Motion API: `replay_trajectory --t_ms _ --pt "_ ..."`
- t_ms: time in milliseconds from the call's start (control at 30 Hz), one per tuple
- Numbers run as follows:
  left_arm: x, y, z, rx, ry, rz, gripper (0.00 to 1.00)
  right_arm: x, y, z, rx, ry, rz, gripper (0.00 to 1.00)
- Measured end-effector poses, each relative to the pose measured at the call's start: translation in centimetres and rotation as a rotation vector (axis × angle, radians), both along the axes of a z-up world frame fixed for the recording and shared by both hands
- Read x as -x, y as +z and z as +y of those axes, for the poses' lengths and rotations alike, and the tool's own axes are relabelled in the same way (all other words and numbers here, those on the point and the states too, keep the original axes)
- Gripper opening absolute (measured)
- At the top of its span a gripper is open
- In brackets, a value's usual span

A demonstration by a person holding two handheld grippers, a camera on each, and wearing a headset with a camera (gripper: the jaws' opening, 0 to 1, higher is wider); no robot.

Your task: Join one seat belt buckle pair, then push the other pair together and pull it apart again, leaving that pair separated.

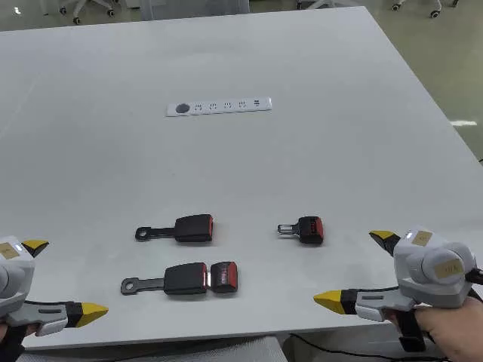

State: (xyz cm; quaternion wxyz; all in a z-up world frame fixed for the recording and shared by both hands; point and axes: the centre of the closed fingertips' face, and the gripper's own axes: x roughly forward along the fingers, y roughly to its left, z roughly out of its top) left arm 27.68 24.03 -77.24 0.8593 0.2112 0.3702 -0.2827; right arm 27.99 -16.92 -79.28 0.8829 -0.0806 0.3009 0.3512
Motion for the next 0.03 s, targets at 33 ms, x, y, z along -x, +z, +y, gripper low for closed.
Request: replay_trajectory --t_ms 33 --pt "0.07 -0.01 -0.02 0.002 0.001 0.0 1.0 0.05 0.16 -0.09 -0.008 -0.004 -0.001 1.0"
